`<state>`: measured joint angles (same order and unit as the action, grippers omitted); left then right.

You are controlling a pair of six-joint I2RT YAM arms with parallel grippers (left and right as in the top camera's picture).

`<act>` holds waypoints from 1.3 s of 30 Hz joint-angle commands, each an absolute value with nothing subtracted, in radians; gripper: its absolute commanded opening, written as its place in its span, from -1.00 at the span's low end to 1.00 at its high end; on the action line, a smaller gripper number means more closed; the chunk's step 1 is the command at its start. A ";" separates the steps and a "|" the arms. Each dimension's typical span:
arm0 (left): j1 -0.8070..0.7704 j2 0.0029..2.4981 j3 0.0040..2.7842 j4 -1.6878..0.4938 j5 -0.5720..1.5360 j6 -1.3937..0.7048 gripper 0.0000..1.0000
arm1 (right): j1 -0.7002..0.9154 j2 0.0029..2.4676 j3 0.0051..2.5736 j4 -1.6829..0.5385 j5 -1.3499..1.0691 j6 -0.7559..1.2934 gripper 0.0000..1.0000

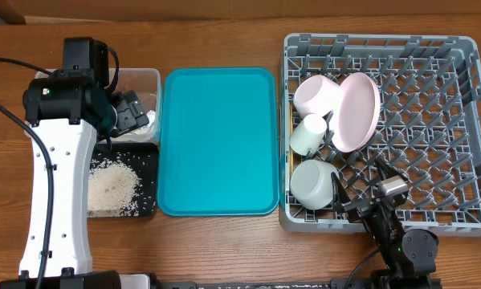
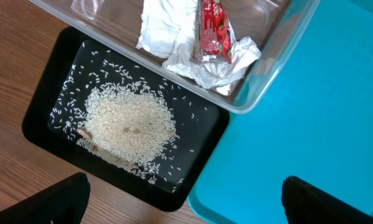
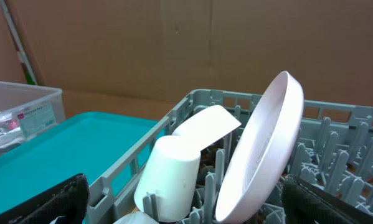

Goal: Sort waste into correct bins and load items into the dishwasher

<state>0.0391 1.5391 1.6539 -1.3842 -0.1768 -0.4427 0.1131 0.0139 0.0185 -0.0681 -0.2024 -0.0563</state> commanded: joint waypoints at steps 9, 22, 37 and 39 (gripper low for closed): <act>0.039 1.543 1.663 -1.381 -0.183 -0.446 1.00 | 0.119 0.003 0.008 -0.084 0.013 0.064 1.00; 0.039 1.543 1.663 -1.380 -0.183 -0.446 1.00 | 0.119 0.003 0.008 -0.084 0.006 0.064 1.00; 0.039 1.543 1.663 -1.380 -0.183 -0.446 1.00 | 0.119 0.003 0.008 -0.084 0.006 0.064 1.00; 0.039 1.543 1.663 -1.380 -0.183 -0.446 1.00 | 0.118 0.003 0.008 -0.084 0.006 0.064 1.00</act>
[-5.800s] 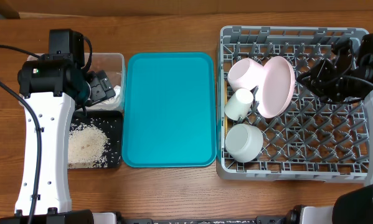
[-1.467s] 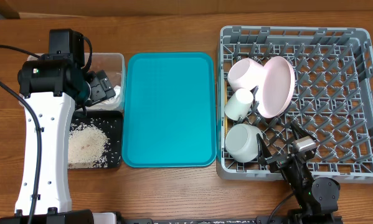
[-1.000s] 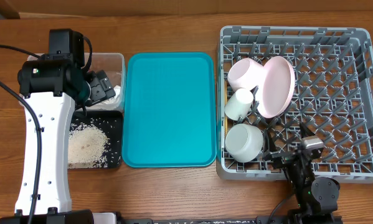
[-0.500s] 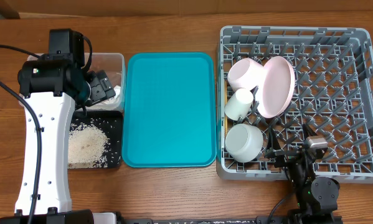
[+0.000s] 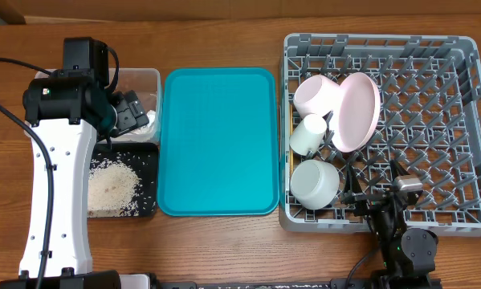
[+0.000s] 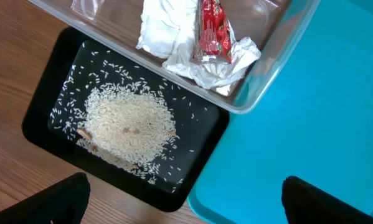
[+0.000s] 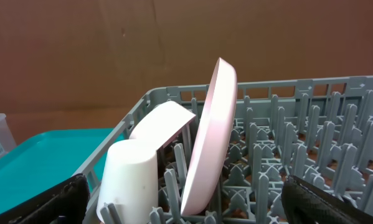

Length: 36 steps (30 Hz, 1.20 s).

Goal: Sort waste into correct bins and load items into the dishwasher

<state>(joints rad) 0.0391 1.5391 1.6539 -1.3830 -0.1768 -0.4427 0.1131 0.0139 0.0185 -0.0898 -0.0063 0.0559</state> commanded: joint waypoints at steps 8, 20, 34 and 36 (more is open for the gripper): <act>0.012 1.524 1.663 -1.380 -0.183 -0.446 1.00 | 0.119 0.003 0.008 -0.084 0.006 0.064 1.00; -0.219 1.211 1.645 -1.380 -0.183 -0.446 1.00 | 0.119 0.003 0.008 -0.084 0.006 0.064 1.00; -0.248 0.679 1.134 -1.380 -0.236 -0.442 1.00 | 0.119 0.003 0.008 -0.084 0.006 0.064 1.00; -0.248 0.588 1.064 -1.355 -0.235 -0.459 1.00 | 0.118 0.003 0.008 -0.084 0.006 0.064 1.00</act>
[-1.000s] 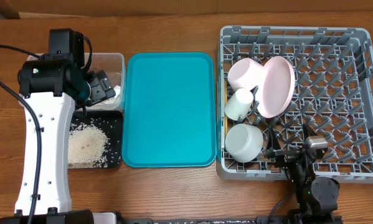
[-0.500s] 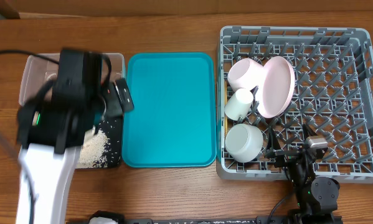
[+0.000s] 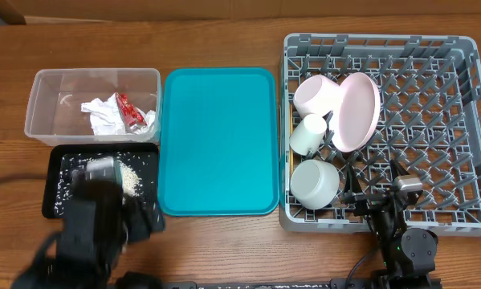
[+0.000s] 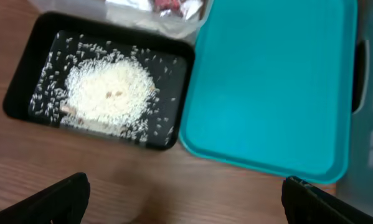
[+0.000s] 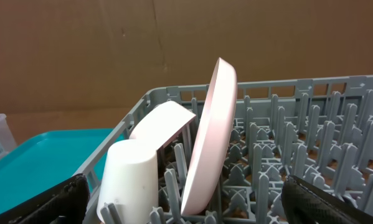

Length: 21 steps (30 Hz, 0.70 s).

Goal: Sort waste into correct bins and load items into the dishwasher

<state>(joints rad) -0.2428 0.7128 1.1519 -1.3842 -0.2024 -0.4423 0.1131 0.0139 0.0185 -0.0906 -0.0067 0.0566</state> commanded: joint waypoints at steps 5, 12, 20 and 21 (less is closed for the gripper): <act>-0.248 0.382 0.925 -1.190 -0.237 -0.456 1.00 | 0.119 0.003 0.008 -0.084 0.006 0.064 1.00; -0.219 0.168 0.604 -0.631 -0.176 -0.450 1.00 | 0.119 0.003 0.008 -0.084 0.006 0.064 1.00; -0.120 0.039 0.192 0.005 0.035 -0.454 1.00 | 0.118 0.003 0.008 -0.084 0.006 0.064 1.00; -0.110 0.023 0.153 0.054 0.045 -0.454 1.00 | 0.118 0.003 0.008 -0.084 0.006 0.064 1.00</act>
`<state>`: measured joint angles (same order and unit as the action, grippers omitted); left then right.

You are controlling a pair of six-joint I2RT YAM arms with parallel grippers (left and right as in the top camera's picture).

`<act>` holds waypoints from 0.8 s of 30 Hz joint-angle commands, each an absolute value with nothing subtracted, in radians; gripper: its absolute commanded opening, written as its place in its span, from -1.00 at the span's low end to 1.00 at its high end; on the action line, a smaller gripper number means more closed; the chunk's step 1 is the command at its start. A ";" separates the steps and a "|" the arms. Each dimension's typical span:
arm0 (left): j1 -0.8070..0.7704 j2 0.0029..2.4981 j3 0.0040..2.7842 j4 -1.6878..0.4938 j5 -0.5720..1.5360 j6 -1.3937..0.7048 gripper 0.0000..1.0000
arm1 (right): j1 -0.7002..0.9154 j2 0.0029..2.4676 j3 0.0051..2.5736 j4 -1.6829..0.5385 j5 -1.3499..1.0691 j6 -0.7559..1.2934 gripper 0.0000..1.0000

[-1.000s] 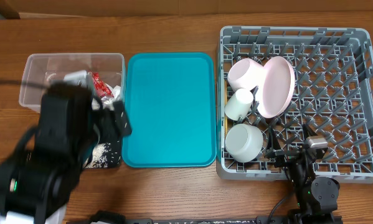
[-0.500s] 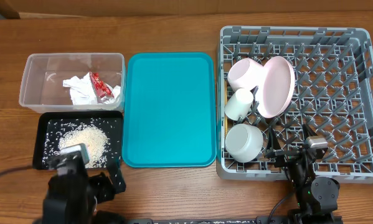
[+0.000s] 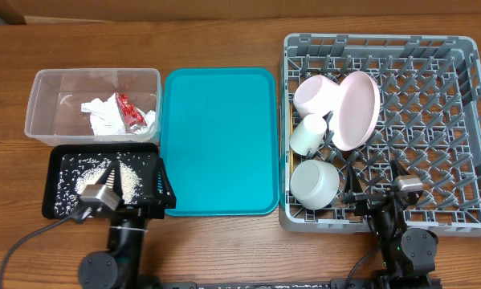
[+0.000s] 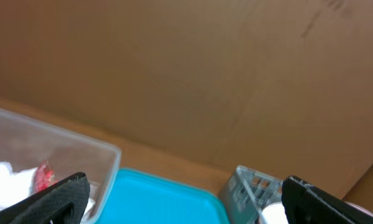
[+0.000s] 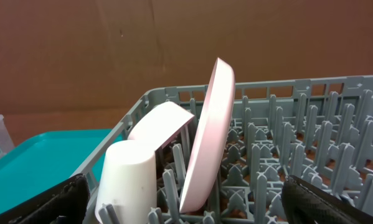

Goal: Sort waste into correct bins and load items into the dishwasher

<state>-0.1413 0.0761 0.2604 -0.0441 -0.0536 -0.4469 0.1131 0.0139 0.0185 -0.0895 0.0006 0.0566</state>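
The grey dish rack holds a pink plate on edge, a pink bowl, a white cup and a pale bowl. The clear bin contains crumpled napkins and a red wrapper. Rice lies in the black tray. My left gripper is low at the table's front, open and empty, facing the back wall. My right gripper is open and empty at the rack's front edge, facing the plate and cup.
A bare teal tray lies between the bins and the rack. Both arms are folded low at the front edge of the wooden table. The rack's right half is upright pegs with nothing in them. A brown cardboard wall stands behind the table.
My left arm was blurred over the black tray with its camera looking down. Now it is folded at the table's front, camera level toward the back wall. The right arm has not moved.
At first my left arm reached over the clear bin, open, and my right gripper was angled left at the rack's front. Then the right arm sat folded, facing straight into the rack. The left arm then left the bin and now sits folded too.
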 commanded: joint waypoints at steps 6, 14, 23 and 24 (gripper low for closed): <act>-0.087 0.003 0.030 0.131 0.043 -0.448 1.00 | 0.118 0.003 0.008 -0.084 0.006 0.064 1.00; -0.023 0.003 0.005 -0.063 0.041 -0.321 1.00 | 0.118 0.003 0.008 -0.084 0.006 0.064 1.00; -0.014 0.003 0.005 -0.077 0.038 -0.101 1.00 | 0.118 0.003 0.008 -0.084 0.006 0.064 1.00; -0.014 0.003 0.005 -0.076 0.039 -0.101 1.00 | 0.118 0.003 0.008 -0.084 0.006 0.064 1.00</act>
